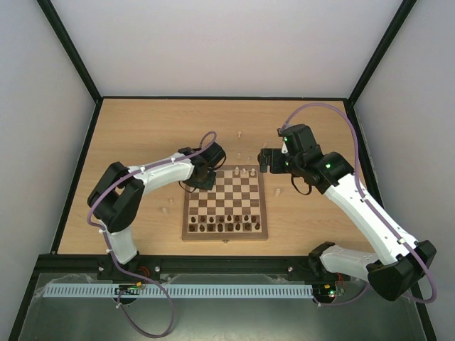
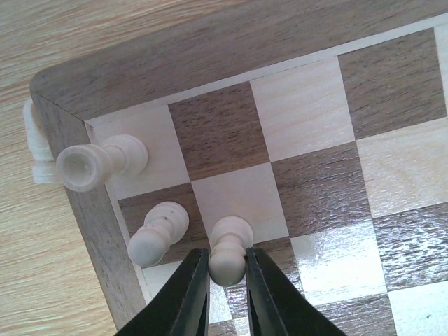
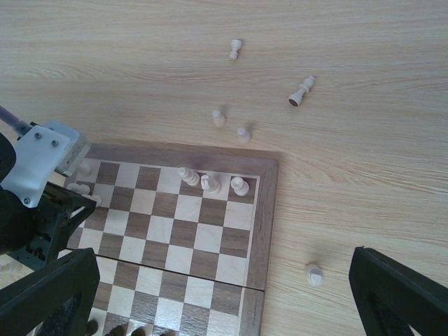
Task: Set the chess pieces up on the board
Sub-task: Place the chess piece on the chessboard, then pick up the chess piece at the center of the board.
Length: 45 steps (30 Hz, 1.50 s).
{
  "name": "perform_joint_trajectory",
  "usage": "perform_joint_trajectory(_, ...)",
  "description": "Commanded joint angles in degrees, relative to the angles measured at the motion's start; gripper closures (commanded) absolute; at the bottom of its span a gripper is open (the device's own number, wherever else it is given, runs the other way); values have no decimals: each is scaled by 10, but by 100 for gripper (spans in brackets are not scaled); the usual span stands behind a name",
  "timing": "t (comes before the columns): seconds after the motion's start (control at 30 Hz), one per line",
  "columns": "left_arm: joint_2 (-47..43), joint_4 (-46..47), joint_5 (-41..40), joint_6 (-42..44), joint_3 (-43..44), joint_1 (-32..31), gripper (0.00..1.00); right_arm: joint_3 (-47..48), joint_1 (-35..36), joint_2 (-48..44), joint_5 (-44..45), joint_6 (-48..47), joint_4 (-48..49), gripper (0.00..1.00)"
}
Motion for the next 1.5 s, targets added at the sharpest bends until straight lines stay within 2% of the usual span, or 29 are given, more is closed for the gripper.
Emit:
perform_joint_trajectory(0.0,-11,-9,-2,-2,-4,-4,82,-6,-3,1,-3,-5,-2,1)
perform_joint_trajectory(0.5,17,1,0,4,25,-4,84,-9,-3,-2,1,-7,-3,1)
perform_joint_trajectory(0.63,13,0,-2,3,23,-4,81,-10,-3,-3,1,-8,-3,1)
perform_joint_trajectory(0.83,1,0,-1,1,20,-4,68,-10,-3,-3,0,-7,-3,1)
perform_joint_trajectory(1.17,-86,-9,9,7,31,-8,58,-18,-16,30,38,1,-5,1)
perform_joint_trajectory(1.47,-198,22,9,23,-17,-8,31,-63,-44,92,19,33,-4,2)
